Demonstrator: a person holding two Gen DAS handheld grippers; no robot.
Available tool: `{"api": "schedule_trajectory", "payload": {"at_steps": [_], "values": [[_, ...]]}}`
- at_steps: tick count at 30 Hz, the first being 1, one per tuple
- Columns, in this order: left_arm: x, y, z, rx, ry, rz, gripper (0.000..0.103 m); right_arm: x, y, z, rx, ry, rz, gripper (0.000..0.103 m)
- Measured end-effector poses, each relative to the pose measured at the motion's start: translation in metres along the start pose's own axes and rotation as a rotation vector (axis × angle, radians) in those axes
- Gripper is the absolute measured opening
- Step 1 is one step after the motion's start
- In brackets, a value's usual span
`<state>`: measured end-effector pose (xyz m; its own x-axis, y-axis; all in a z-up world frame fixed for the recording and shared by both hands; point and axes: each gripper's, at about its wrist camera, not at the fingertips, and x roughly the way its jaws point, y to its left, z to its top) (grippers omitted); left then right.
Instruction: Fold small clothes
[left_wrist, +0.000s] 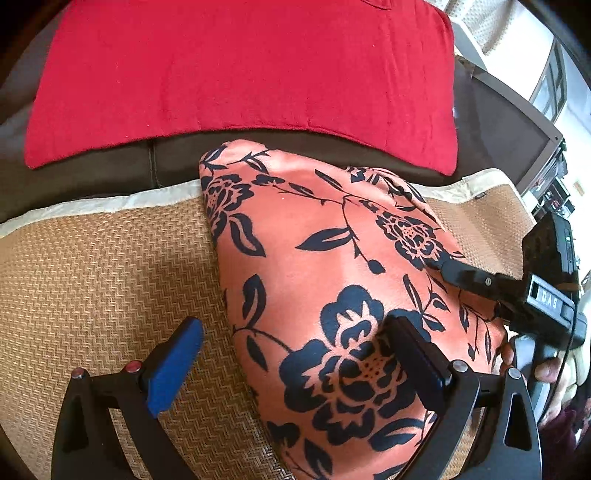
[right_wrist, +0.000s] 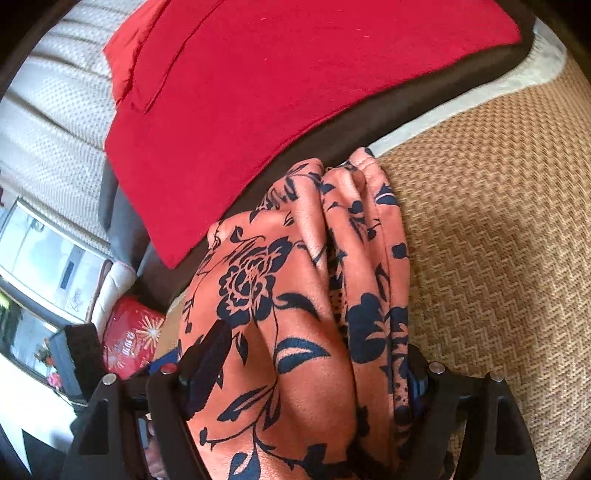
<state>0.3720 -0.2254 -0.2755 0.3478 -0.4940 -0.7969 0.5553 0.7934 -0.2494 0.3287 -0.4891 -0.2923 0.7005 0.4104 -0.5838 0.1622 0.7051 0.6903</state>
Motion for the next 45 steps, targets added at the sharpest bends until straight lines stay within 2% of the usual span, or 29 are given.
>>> {"api": "schedule_trajectory", "payload": {"at_steps": [5,9,12,24,30,36,38,39,40,43,45], "values": [[0.002,-0.001,0.000,-0.023,-0.004,0.009,0.101,0.008,0.009,-0.004,-0.045,-0.016,-0.035,0.080],[0.001,-0.002,-0.001,-0.037,-0.008,0.014,0.101,0.014,0.014,-0.006,-0.056,-0.021,-0.061,0.067],[0.002,-0.005,-0.003,-0.044,-0.011,0.013,0.101,0.018,0.019,-0.007,-0.074,-0.015,-0.072,0.063],[-0.003,-0.012,-0.006,-0.042,-0.007,-0.002,0.101,0.021,0.027,-0.012,-0.103,-0.007,-0.083,0.061],[0.002,0.001,-0.004,-0.073,0.016,-0.044,0.101,0.023,0.020,-0.011,-0.077,-0.014,-0.065,0.062],[0.011,0.016,-0.006,-0.159,0.049,-0.158,0.101,0.022,0.018,-0.010,-0.063,-0.029,-0.058,0.068],[0.009,0.017,-0.007,-0.178,0.041,-0.174,0.100,0.022,0.023,-0.012,-0.085,-0.041,-0.079,0.066],[0.006,0.017,-0.008,-0.176,0.029,-0.173,0.094,0.022,0.025,-0.013,-0.093,-0.046,-0.086,0.063],[0.003,0.014,-0.008,-0.165,0.017,-0.164,0.084,0.021,0.028,-0.014,-0.100,-0.051,-0.091,0.061],[-0.007,0.007,-0.010,-0.126,-0.014,-0.141,0.068,0.016,0.039,-0.017,-0.134,-0.083,-0.120,0.055],[-0.014,0.005,-0.013,-0.103,-0.028,-0.125,0.061,0.012,0.046,-0.019,-0.145,-0.102,-0.130,0.053]]}}
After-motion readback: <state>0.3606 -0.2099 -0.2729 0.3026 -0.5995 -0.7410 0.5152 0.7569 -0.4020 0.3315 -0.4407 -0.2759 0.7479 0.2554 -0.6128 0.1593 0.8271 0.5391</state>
